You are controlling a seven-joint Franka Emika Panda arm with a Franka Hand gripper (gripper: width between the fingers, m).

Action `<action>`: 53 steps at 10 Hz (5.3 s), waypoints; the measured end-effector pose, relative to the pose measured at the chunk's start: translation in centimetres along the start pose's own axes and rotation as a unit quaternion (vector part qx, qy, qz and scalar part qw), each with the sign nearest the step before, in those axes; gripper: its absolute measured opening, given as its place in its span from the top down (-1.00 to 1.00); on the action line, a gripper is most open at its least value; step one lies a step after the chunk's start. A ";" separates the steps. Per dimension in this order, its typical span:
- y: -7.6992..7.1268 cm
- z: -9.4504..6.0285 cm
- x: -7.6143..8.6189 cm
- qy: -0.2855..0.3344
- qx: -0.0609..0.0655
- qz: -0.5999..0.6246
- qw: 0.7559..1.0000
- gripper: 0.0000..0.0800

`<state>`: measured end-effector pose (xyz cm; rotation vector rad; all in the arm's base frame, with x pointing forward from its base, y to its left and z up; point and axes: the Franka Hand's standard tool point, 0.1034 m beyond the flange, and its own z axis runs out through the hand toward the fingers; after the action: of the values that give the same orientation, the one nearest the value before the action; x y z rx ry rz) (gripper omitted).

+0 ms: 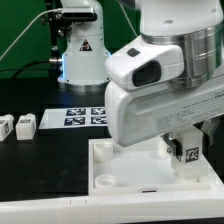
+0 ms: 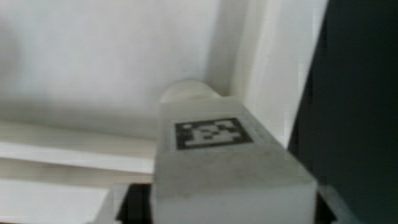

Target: Assemble one leg

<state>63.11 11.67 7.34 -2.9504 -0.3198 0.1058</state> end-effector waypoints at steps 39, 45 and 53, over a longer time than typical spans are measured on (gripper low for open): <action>0.2 0.4 0.1 0.083 0.029 0.473 0.877 0.25; -0.4 0.7 0.0 0.049 0.090 0.739 0.665 0.25; -0.8 0.8 -0.1 0.082 0.021 0.361 0.929 -0.62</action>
Offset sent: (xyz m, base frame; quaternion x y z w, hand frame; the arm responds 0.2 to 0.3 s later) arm -0.0090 -0.0057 -0.0237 -0.0050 0.0542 0.0511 0.9972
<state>62.80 12.59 6.72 -2.8417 0.7870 -0.0454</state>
